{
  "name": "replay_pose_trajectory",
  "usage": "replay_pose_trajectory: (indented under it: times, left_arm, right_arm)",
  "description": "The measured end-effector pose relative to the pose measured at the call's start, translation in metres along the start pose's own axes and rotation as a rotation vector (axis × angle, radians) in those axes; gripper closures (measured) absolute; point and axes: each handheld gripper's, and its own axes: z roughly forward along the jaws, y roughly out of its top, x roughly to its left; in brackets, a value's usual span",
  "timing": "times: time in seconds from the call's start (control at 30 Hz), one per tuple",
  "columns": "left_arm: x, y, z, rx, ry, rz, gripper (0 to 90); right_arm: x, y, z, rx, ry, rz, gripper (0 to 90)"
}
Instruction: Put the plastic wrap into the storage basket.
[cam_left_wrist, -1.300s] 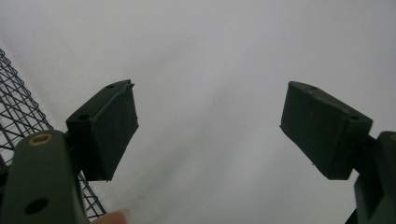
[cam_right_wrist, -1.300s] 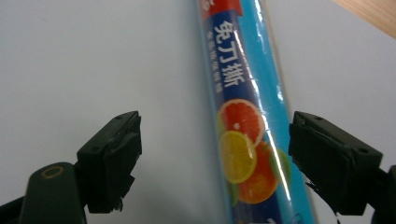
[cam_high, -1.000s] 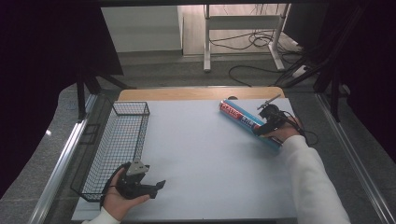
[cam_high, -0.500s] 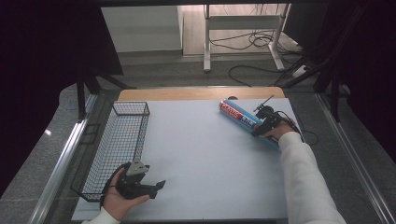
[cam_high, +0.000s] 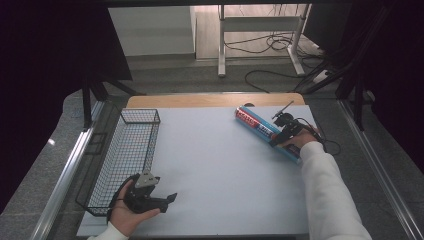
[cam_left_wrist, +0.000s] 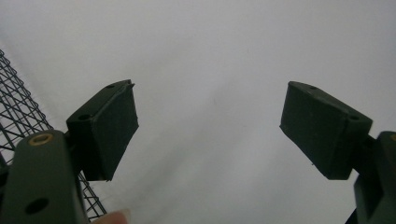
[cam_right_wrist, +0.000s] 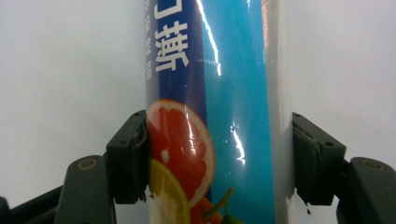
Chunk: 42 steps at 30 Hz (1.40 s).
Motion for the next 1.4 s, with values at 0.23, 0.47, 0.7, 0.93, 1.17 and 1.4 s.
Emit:
replay_pose_trajectory:
  times: [0.23, 0.47, 0.7, 0.93, 1.17, 1.4]
  left_arm:
    - [0.000, 0.000, 0.000, 0.000, 0.000, -0.001, 19.0]
    - [0.000, 0.001, 0.000, 0.000, 0.002, -0.001, 19.1]
    - [0.000, 0.001, 0.000, -0.005, 0.004, -0.006, 19.0]
    - [-0.001, 0.003, 0.000, -0.013, 0.002, -0.012, 18.9]
    - [-0.001, 0.005, -0.002, -0.028, -0.010, -0.027, 18.8]
    - [-0.002, 0.012, -0.004, -0.065, -0.047, -0.057, 18.6]
  right_arm:
    - [0.002, -0.002, -0.012, -0.040, 0.039, 0.048, 32.8]
    - [0.008, -0.011, -0.019, -0.104, 0.093, 0.084, 32.9]
    - [0.022, -0.021, -0.036, -0.205, 0.191, 0.179, 32.9]
    - [0.046, -0.034, -0.051, -0.280, 0.294, 0.235, 32.8]
    - [0.076, -0.047, -0.060, -0.350, 0.391, 0.236, 32.8]
    - [0.103, -0.058, -0.068, -0.389, 0.438, 0.257, 32.8]
